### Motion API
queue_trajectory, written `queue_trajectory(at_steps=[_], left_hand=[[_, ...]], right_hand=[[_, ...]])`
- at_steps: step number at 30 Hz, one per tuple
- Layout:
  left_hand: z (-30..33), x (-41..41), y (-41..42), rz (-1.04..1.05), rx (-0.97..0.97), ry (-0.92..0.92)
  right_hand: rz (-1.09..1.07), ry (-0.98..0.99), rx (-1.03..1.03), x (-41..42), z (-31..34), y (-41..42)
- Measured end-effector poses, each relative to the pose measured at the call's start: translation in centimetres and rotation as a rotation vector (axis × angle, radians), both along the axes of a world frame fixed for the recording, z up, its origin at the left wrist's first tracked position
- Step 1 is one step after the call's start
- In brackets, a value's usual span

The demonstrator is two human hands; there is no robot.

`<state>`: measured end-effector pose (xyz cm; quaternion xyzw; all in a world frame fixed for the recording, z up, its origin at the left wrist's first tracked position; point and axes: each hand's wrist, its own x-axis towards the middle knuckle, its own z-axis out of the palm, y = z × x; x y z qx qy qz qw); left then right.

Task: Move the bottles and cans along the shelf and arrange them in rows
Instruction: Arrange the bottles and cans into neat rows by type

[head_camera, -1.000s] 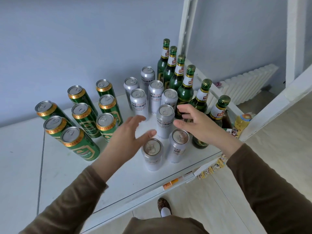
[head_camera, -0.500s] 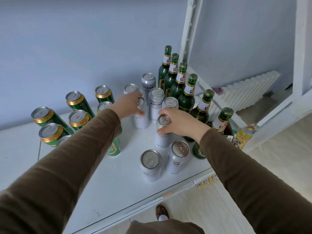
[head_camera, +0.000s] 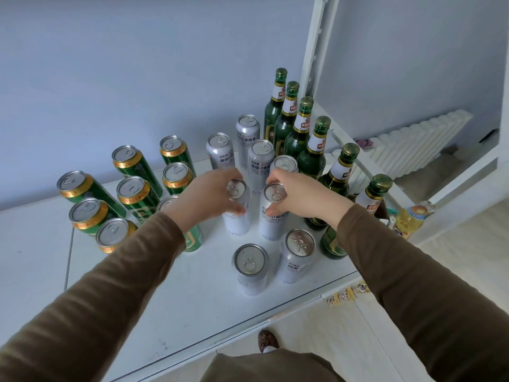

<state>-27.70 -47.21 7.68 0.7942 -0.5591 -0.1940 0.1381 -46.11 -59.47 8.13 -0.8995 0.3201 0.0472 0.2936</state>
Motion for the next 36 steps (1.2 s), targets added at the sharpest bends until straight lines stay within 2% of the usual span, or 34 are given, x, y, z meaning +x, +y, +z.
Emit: queue_trajectory(at_steps=[5, 15, 20, 29, 36], left_hand=[[-1.0, -1.1, 1.3, 0.001, -0.009, -0.041], [-0.9, -2.0, 1.7, 0.044, 0.039, 0.035], [-0.1, -2.1, 2.4, 0.072, 0.064, 0.075], [0.8, -2.6, 2.9, 0.066, 0.130, 0.053], [1.6, -1.9, 2.5, 0.033, 0.219, 0.156]], right_hand=[[0.031, 0.004, 0.025, -0.2, -0.2, 0.1], [0.081, -0.003, 0.047, -0.6, -0.3, -0.4], [0.106, -0.013, -0.010, -0.4, -0.3, -0.5], [0.171, 0.015, 0.005, -0.5, 0.1, -0.5], [0.143, 0.058, 0.010, -0.6, 1.1, -0.6]])
